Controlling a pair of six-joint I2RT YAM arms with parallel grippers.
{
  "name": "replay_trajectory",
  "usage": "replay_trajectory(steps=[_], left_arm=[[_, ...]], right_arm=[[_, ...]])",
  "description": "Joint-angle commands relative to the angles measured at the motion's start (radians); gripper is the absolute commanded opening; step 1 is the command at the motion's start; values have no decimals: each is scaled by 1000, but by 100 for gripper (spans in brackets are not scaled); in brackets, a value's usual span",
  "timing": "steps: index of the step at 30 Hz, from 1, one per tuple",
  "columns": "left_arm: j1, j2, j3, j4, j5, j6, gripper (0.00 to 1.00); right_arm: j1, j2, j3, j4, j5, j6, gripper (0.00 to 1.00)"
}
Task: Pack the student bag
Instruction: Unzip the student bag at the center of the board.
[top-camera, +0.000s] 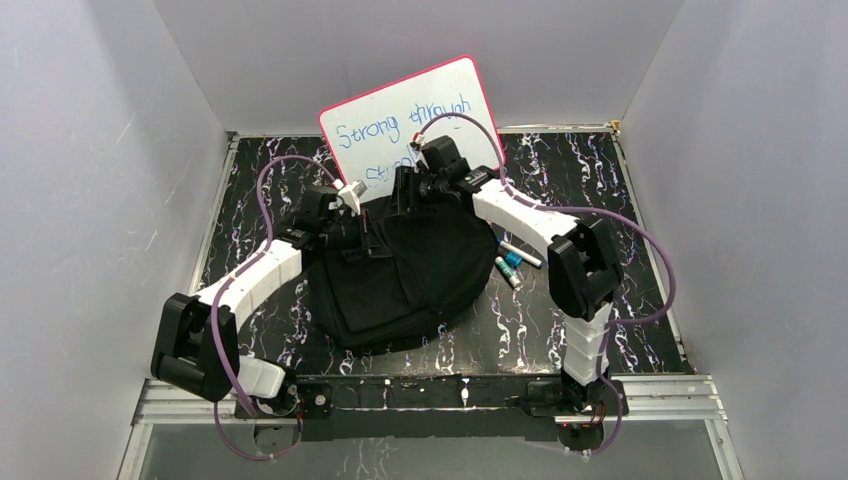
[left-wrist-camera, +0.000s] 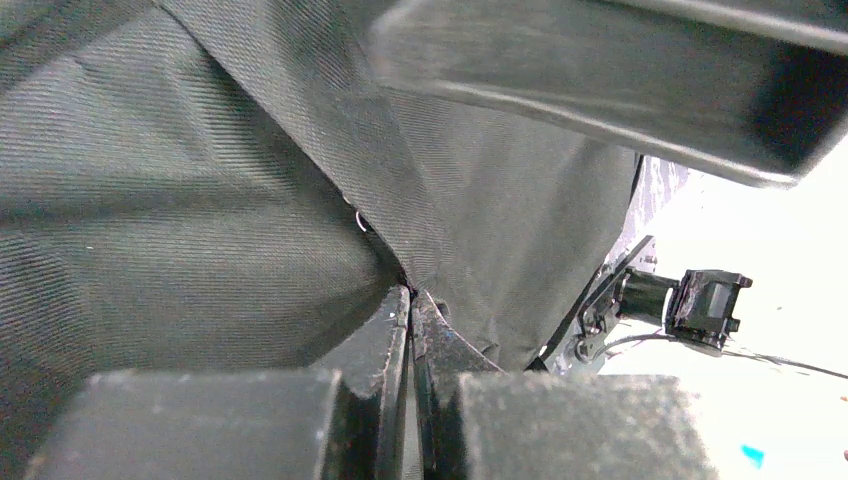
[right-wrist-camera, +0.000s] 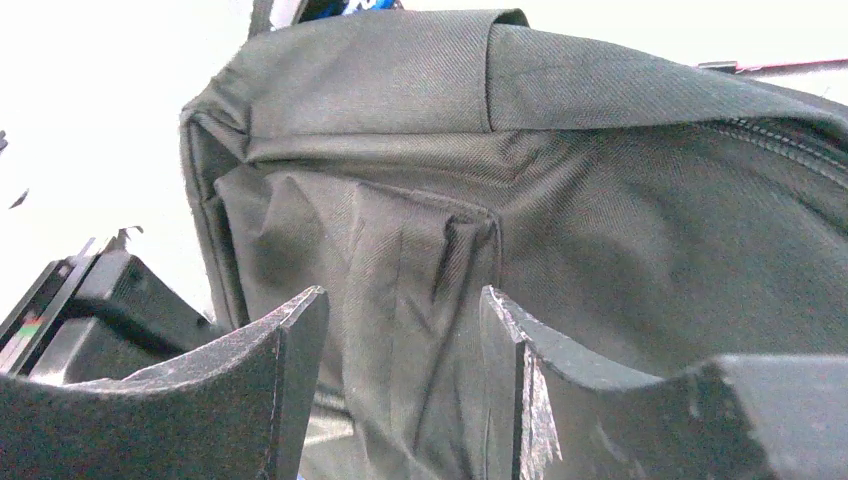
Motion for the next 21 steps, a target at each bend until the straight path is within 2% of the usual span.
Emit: replay_trajectory(steps=[1, 7, 13, 21], left_arm=[[-56, -54, -17, -22, 0, -21, 0], [-96, -99, -60, -21, -22, -41, 0], [-157, -134, -95, -22, -44, -68, 0], [-219, -204, -151, -22, -53, -114, 0]], right_arm=[[-1, 50, 65, 19, -57, 22, 65], [-16, 100, 87, 11, -79, 27, 61], [-25, 137, 98, 41, -128, 45, 41], [-41, 144, 98, 65, -134, 64, 39]])
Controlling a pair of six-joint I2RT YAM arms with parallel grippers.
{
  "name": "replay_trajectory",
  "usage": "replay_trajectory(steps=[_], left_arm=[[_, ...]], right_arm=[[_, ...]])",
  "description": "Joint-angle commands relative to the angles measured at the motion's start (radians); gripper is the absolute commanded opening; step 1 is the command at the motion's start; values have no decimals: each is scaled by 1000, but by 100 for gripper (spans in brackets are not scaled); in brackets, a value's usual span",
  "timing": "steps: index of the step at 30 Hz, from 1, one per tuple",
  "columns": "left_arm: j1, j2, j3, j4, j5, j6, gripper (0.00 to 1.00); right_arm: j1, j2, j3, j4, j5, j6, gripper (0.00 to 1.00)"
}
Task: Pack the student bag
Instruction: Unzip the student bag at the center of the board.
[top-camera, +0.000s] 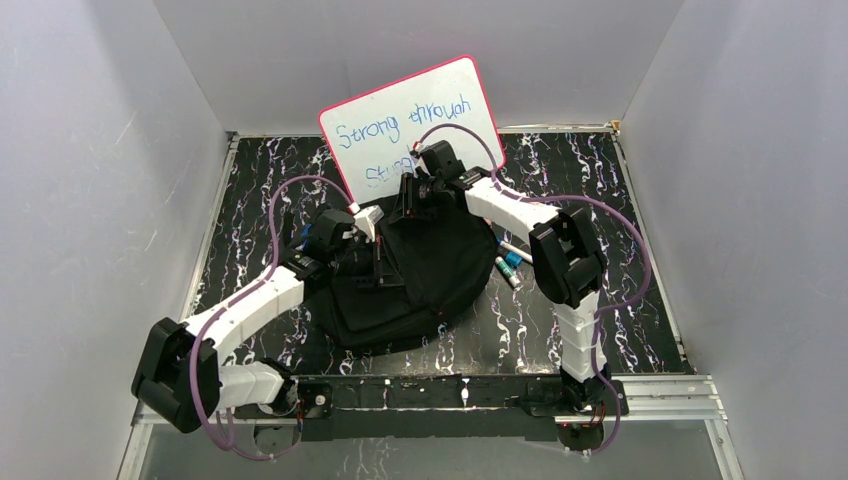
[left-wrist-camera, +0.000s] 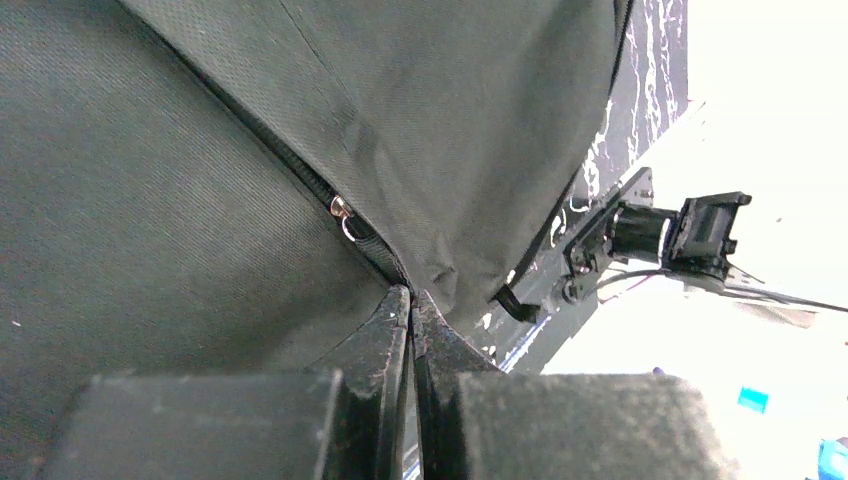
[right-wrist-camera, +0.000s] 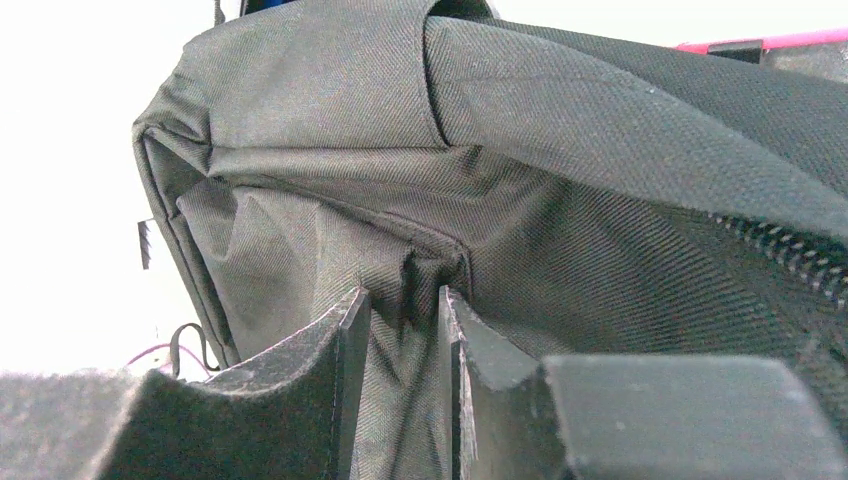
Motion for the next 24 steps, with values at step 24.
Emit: replay_trajectory(steps=[24], left_arm=[[-265, -82, -104, -30, -25, -111, 0]], right_arm=[[-33, -13, 28, 56, -13, 15, 39]])
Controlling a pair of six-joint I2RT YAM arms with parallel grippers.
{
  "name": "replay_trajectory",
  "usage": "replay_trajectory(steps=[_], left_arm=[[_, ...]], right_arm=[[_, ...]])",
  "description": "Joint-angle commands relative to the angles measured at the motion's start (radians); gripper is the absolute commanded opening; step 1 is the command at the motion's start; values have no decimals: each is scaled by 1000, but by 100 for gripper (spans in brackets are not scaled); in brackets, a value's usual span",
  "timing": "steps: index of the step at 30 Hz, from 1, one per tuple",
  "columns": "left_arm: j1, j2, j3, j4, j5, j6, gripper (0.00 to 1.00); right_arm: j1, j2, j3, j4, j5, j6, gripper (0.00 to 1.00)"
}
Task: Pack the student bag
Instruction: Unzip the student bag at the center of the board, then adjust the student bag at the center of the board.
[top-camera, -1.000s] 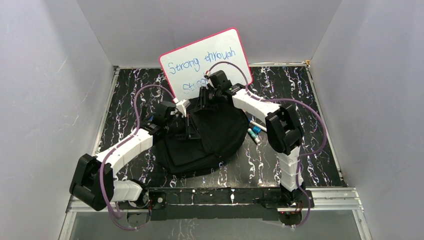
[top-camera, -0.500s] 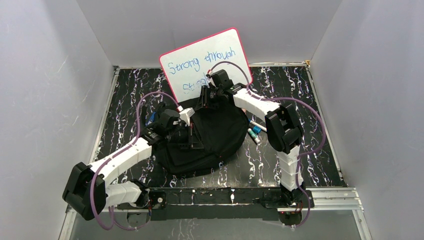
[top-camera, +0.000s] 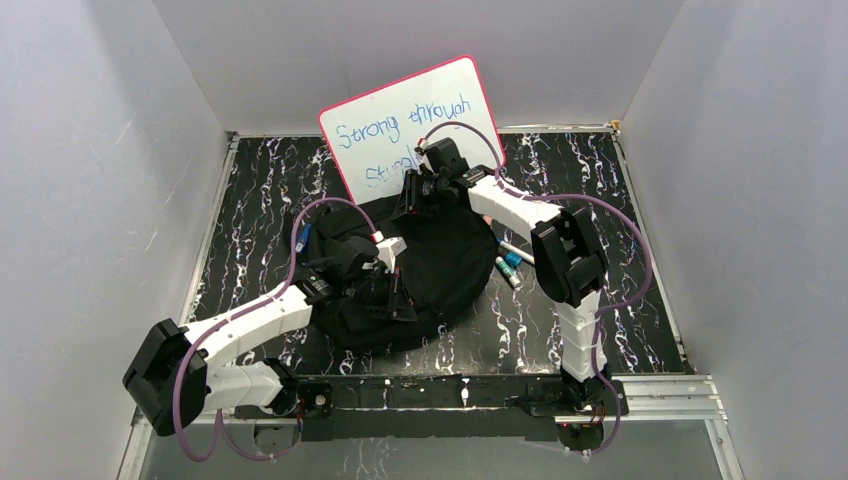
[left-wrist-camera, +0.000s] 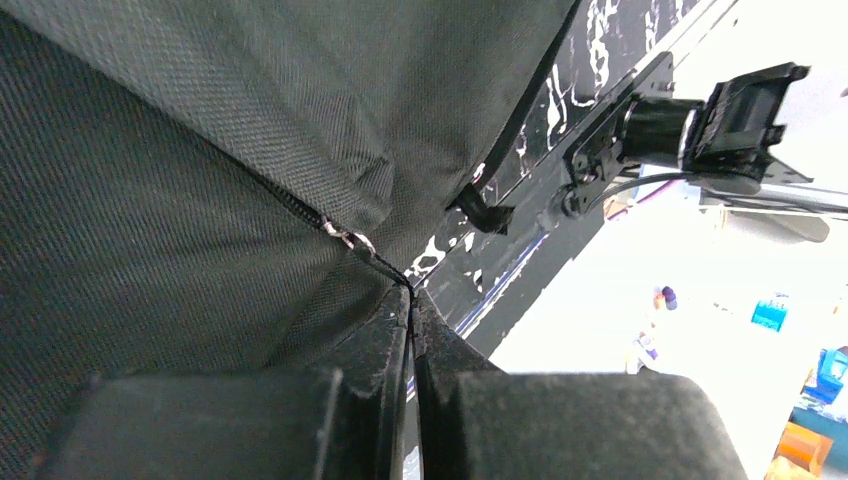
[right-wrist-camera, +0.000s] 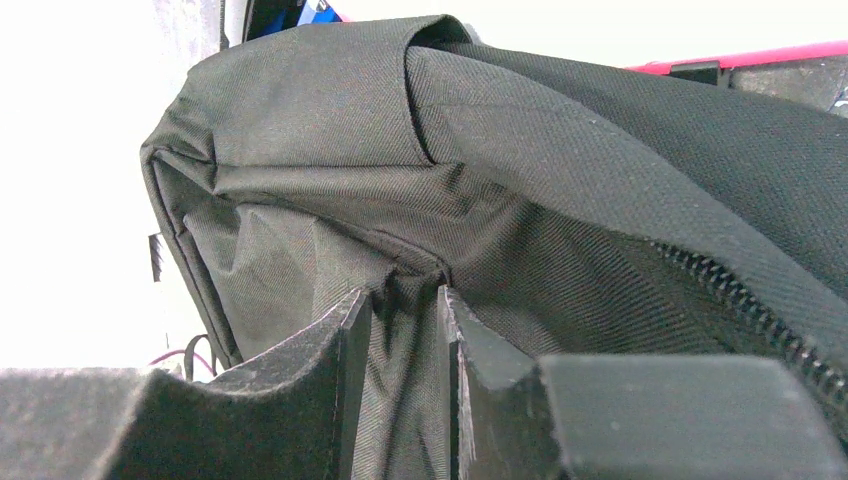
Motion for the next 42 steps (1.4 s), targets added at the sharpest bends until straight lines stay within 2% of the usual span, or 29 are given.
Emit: replay_trajectory(steps=[1, 7, 9, 12, 16, 19, 23, 27, 30, 32, 35, 37, 42], left_arm=[[-44, -22, -28, -16, 15, -24, 0], [-49, -52, -26, -73, -86, -21, 1], [-48, -74, -6, -113, -149, -20, 13], [-46, -111, 25, -154, -235, -23, 36], [-38, -165, 70, -214, -339, -39, 50], [-22, -201, 104, -263, -420, -49, 56], [52, -234, 151, -316, -510, -49, 62], [240, -240, 169, -325, -445, -53, 65], [375, -196, 224, -360, -369, -67, 67], [419, -146, 289, -387, -327, -68, 69], [427, -61, 390, -449, -342, -69, 75], [427, -25, 441, -492, -388, -71, 79], [431, -71, 417, -457, -422, -48, 88]], right_arm=[[-7, -15, 28, 39, -5, -1, 39], [-7, -47, 35, 27, 6, -16, 43], [-8, -68, 44, 12, 18, -39, 46], [-7, -104, 54, -28, 54, -92, 50], [-7, -170, 72, -113, 142, -196, 56], [-12, -225, 73, -187, 295, -291, 65], [-28, -307, 35, -246, 480, -372, 88], [-40, -395, -70, -226, 545, -451, 98], [-54, -433, -127, -228, 552, -475, 99], [-57, -458, -172, -207, 536, -489, 99], [-57, -506, -232, -168, 498, -495, 99], [-56, -507, -223, -204, 479, -502, 99], [-55, -539, -245, -199, 398, -495, 99]])
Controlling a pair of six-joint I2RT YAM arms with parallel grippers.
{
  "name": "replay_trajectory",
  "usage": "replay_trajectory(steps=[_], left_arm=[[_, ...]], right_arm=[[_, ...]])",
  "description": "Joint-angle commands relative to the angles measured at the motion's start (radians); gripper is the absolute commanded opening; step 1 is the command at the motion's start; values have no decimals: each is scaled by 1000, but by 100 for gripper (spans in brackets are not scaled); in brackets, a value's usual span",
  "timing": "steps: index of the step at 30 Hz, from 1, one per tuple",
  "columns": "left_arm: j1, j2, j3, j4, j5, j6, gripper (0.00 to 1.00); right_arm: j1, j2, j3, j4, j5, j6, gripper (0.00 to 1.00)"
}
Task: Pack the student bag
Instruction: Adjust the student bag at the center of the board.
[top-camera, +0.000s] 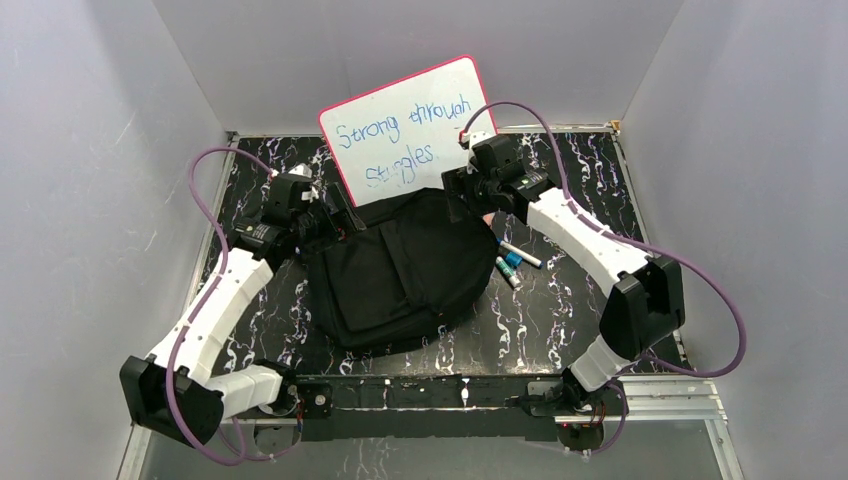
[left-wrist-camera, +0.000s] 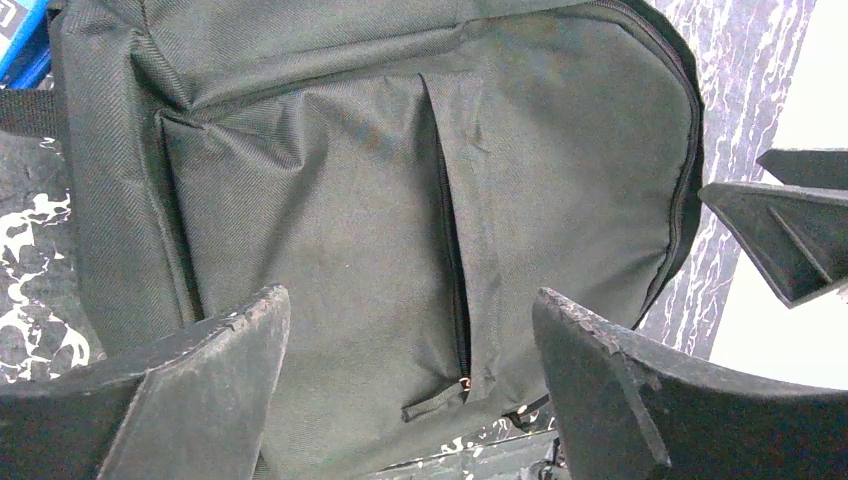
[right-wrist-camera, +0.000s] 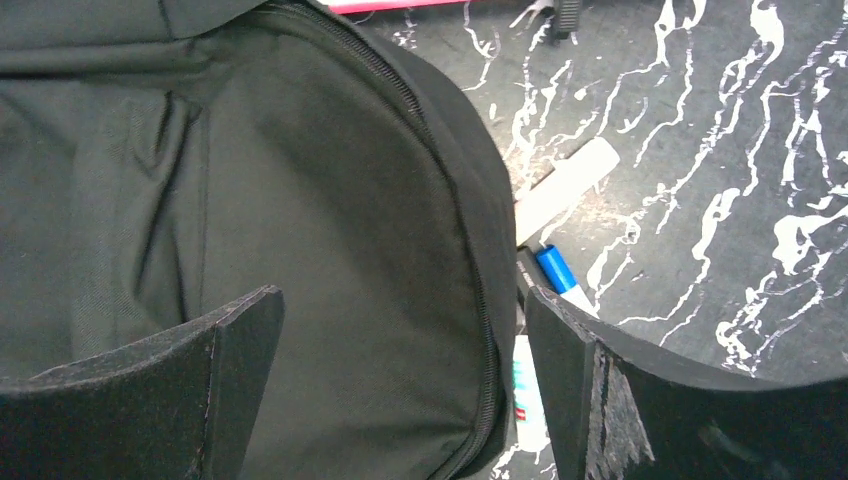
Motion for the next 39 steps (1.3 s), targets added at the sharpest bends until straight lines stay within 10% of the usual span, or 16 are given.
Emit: replay_trajectory(steps=[1, 27, 39], left_arm=[[9, -60, -21, -9, -20, 9, 89], [11, -98, -94, 0, -55, -51, 94], [12, -65, -117, 33, 0, -48, 93]], right_arm=[[6, -76, -7, 45, -102, -6, 99], [402, 263, 229, -80, 166, 72, 90], [407, 241, 224, -83, 270, 76, 48]])
